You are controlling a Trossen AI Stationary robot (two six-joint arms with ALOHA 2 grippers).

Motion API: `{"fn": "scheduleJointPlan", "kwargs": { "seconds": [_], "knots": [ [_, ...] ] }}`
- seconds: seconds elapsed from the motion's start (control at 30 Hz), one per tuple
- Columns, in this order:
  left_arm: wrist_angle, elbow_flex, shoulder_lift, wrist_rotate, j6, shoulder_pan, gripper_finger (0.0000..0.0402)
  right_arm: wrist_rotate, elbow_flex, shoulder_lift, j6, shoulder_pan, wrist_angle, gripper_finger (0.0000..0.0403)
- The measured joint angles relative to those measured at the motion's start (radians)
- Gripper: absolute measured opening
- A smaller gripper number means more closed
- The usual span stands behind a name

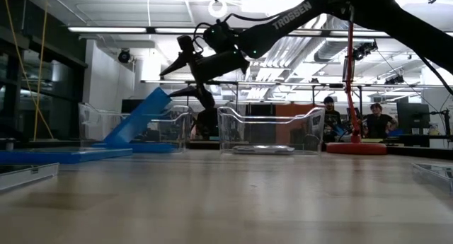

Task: Pick & place jewel cases by type
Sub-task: Put the bottom blue CD case into the left transparent bin, then put the right black CD case into the right transparent bin

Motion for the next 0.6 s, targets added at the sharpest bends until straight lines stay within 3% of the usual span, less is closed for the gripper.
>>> {"fn": "scheduleJointPlan", "kwargs": {
  "seconds": [0.6],
  "knots": [
    [-0.003,0.000,0.000,0.001,-0.003,0.000,0.0248,-0.064,0.000,-0.058,-0.005,-0.009,0.042,0.0245]
  ]
}}
